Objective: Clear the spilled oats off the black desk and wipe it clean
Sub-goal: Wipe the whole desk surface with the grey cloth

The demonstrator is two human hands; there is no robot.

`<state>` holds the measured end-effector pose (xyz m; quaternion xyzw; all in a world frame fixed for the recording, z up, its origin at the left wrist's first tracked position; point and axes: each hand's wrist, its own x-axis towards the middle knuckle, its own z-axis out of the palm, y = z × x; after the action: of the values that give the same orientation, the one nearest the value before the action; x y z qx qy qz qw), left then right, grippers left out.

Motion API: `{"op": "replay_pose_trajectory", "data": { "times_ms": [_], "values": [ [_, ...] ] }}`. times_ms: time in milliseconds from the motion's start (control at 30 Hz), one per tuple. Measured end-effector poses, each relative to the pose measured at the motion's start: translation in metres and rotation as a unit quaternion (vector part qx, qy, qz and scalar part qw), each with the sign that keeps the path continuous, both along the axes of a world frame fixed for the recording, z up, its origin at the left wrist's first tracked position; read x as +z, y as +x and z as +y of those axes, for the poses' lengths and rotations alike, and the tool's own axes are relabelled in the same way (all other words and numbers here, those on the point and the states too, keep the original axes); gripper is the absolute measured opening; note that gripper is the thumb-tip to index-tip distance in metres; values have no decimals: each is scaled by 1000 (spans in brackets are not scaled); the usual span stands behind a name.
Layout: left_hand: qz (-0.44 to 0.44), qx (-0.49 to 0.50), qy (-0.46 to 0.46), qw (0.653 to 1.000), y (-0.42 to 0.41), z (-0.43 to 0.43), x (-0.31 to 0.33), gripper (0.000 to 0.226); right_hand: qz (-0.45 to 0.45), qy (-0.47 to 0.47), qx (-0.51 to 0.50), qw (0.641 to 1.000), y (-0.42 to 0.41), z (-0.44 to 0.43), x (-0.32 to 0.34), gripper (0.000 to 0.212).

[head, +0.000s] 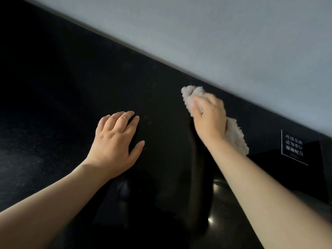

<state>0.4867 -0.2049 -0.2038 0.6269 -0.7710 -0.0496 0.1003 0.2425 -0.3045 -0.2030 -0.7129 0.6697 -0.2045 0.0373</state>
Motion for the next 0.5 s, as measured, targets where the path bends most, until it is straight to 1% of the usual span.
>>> {"op": "replay_pose_trajectory", "data": {
  "times_ms": [67,167,233,300,333,400,433,500],
  "values": [
    [-5,-4,7,1000,3,-1,-1,65,-45,22,62,997,9,44,-1,29],
    [-10,1,17,1000,4,-1,0,65,-110,82,117,984,16,99,10,28],
    [-9,4,23,1000,1,-1,3,66,-131,67,133,980,9,105,25,28],
    [-8,4,22,1000,0,-2,6,67,-129,9,112,985,-5,72,35,29],
    [-9,1,19,1000,1,-4,7,67,-125,-9,86,988,-12,47,34,28],
    [-10,0,16,1000,2,-7,8,67,-126,-9,20,992,-20,-1,29,25],
    [-10,1,16,1000,3,-9,8,67,-121,-4,-11,993,-21,-17,22,27],
    [-10,1,18,1000,3,-8,7,67,-65,4,-71,995,-8,-16,7,28]
  ]
}}
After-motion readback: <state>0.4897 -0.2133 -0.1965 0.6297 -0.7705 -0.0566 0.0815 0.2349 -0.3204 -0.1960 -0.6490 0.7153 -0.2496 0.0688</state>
